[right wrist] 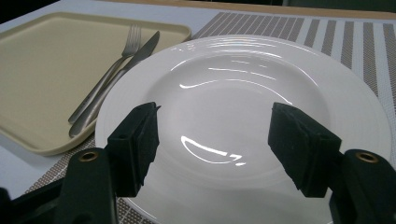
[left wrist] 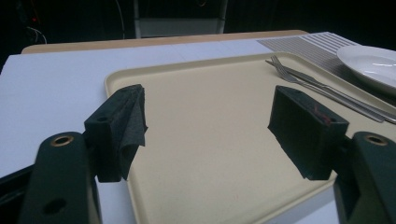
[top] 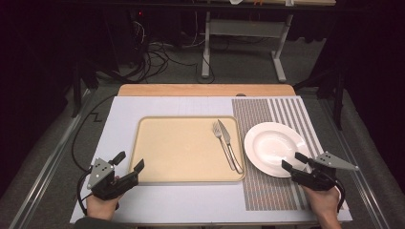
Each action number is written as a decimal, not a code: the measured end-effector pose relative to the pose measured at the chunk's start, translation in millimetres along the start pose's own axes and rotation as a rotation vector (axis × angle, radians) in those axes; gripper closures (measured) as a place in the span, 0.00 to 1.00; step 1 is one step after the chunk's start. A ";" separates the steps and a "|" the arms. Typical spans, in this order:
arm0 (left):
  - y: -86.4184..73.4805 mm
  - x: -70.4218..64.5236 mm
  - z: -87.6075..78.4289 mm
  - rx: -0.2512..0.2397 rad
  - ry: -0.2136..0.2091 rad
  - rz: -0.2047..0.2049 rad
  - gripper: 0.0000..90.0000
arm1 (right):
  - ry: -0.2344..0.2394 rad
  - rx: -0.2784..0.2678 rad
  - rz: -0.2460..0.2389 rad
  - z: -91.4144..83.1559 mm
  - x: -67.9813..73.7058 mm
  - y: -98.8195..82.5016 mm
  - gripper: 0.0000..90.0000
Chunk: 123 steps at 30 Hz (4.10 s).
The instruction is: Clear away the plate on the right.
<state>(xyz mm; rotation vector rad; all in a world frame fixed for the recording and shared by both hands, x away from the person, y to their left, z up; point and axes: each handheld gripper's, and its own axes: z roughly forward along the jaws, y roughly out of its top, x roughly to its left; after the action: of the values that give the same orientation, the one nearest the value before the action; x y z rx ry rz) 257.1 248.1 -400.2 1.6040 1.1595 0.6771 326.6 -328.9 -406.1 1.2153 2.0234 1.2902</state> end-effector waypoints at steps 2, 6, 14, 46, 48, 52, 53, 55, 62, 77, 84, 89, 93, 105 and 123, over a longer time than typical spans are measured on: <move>0.1 -0.1 -0.3 -0.002 0.002 -0.002 0.31 | -0.003 0.003 -0.003 0.6 -0.5 0.1 0.38; 0.5 -0.4 1.6 0.002 0.006 0.003 0.31 | -0.011 0.019 -0.015 0.9 -4.3 -0.1 0.38; 0.6 -0.7 1.4 0.002 0.013 0.003 0.31 | -0.028 0.023 0.022 1.4 -15.3 -1.5 0.38; 0.8 -3.2 3.3 0.014 0.019 0.029 0.31 | -0.077 0.035 0.184 4.2 -41.6 -1.3 0.38; 0.8 -3.3 3.3 0.015 0.020 0.029 0.31 | -0.079 0.028 0.198 3.9 -43.2 -1.5 0.38; 0.8 -3.2 3.4 0.015 0.020 0.029 0.31 | -0.082 0.022 0.217 3.6 -46.4 -2.2 0.39; 0.8 -3.1 3.5 0.015 0.020 0.028 0.31 | -0.085 0.022 0.225 3.4 -47.2 -2.5 0.39; 0.9 -3.1 3.4 0.014 0.019 0.028 0.31 | -0.089 0.015 0.241 2.9 -48.9 -2.8 0.39; 0.9 -2.8 3.5 0.015 0.020 0.026 0.31 | -0.099 -0.007 0.297 1.4 -53.6 -4.0 0.40; 1.0 -2.7 3.5 0.013 0.024 0.025 0.31 | -0.045 0.051 0.463 8.0 -67.0 -11.8 0.47; 1.0 -2.9 3.8 0.014 0.025 0.027 0.31 | -0.004 0.087 0.525 15.5 -69.4 -13.8 0.54; 1.1 -3.1 4.1 0.015 0.023 0.026 0.31 | -0.003 0.096 0.545 17.8 -70.1 -14.3 0.59; 1.2 -3.2 4.2 0.016 0.024 0.027 0.31 | 0.011 0.091 0.576 18.5 -73.1 -14.9 0.62; 1.2 -3.2 4.5 0.016 0.026 0.028 0.31 | 0.003 0.146 0.597 26.8 -76.8 -12.0 0.70; 1.5 -3.7 5.5 0.014 0.023 0.028 0.31 | 0.010 0.211 0.635 31.8 -81.5 -6.4 0.76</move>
<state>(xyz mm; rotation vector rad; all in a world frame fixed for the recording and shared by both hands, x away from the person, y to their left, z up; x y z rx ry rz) 260.9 242.5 -400.3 1.6311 1.1628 0.7085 389.1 -384.1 -433.3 2.0689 1.8797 1.3599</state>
